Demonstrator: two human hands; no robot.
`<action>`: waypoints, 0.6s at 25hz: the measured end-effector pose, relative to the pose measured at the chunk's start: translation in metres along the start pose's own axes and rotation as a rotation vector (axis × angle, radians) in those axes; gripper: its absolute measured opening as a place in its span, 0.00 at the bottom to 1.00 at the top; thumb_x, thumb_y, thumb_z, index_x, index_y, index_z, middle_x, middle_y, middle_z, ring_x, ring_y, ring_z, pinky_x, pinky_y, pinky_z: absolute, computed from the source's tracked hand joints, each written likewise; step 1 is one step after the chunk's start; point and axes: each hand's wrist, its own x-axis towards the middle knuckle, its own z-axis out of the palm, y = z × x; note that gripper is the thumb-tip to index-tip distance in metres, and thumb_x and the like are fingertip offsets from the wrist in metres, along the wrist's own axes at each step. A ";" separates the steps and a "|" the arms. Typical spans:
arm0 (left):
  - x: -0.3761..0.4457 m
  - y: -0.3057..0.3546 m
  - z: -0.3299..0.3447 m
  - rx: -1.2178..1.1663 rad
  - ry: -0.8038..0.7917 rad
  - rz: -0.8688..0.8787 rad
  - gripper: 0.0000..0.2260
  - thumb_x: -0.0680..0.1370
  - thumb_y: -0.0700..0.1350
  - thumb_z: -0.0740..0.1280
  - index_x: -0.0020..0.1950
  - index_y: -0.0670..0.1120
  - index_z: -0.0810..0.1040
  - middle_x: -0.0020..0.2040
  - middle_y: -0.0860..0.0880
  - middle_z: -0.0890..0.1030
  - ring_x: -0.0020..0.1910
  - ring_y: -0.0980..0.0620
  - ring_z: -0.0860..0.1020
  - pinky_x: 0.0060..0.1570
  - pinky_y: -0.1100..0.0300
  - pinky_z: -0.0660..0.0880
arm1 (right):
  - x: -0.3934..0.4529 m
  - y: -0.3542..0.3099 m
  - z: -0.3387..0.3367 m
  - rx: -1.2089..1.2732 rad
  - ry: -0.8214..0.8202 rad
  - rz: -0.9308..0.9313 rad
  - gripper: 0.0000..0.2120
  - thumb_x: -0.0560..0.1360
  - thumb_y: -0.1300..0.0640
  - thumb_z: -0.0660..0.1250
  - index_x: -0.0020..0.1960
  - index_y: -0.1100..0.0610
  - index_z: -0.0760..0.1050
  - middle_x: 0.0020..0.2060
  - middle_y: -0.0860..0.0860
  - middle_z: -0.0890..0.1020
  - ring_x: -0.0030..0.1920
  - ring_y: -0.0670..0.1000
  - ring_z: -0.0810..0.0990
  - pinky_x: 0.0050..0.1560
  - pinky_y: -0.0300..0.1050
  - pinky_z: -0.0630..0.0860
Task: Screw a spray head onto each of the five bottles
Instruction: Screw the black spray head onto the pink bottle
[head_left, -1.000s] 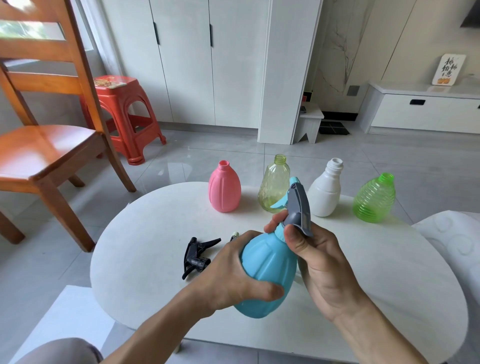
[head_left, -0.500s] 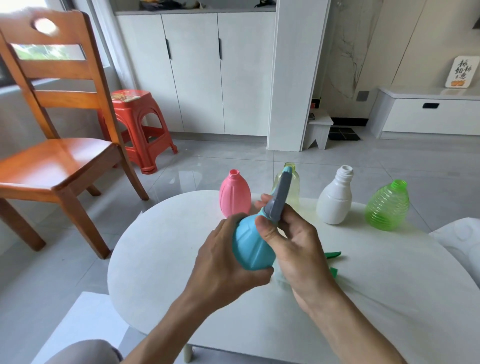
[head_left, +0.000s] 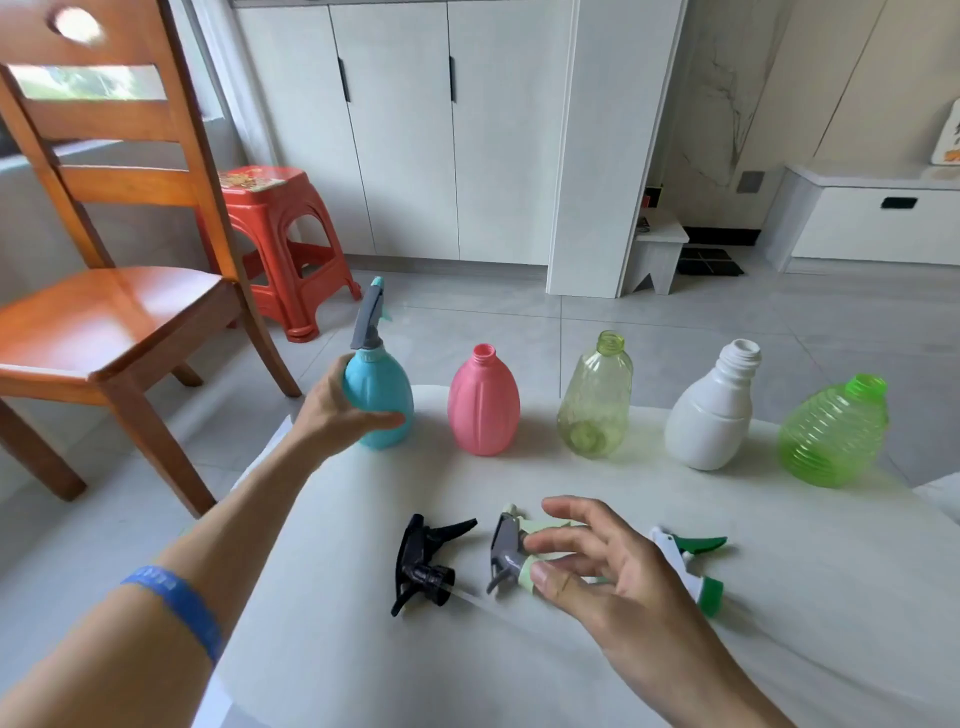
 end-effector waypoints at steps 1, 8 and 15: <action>0.007 -0.001 -0.002 -0.030 -0.037 -0.012 0.37 0.63 0.43 0.83 0.68 0.53 0.70 0.57 0.48 0.80 0.57 0.45 0.79 0.51 0.51 0.79 | 0.002 0.000 0.000 0.009 0.005 0.010 0.16 0.74 0.57 0.74 0.55 0.40 0.76 0.48 0.40 0.86 0.46 0.41 0.82 0.52 0.41 0.77; -0.014 -0.027 -0.002 0.090 -0.037 -0.219 0.40 0.59 0.45 0.83 0.67 0.46 0.71 0.61 0.43 0.78 0.57 0.45 0.76 0.48 0.55 0.74 | 0.008 0.008 0.027 -0.364 0.094 -0.134 0.12 0.74 0.53 0.71 0.55 0.43 0.77 0.47 0.39 0.84 0.48 0.39 0.81 0.49 0.38 0.76; -0.084 -0.017 -0.009 0.826 -0.191 -0.174 0.26 0.69 0.60 0.72 0.62 0.50 0.76 0.57 0.49 0.80 0.51 0.46 0.76 0.35 0.59 0.66 | 0.026 0.020 0.101 -1.119 -0.002 -0.418 0.20 0.76 0.54 0.62 0.67 0.55 0.69 0.59 0.53 0.80 0.60 0.57 0.75 0.60 0.53 0.67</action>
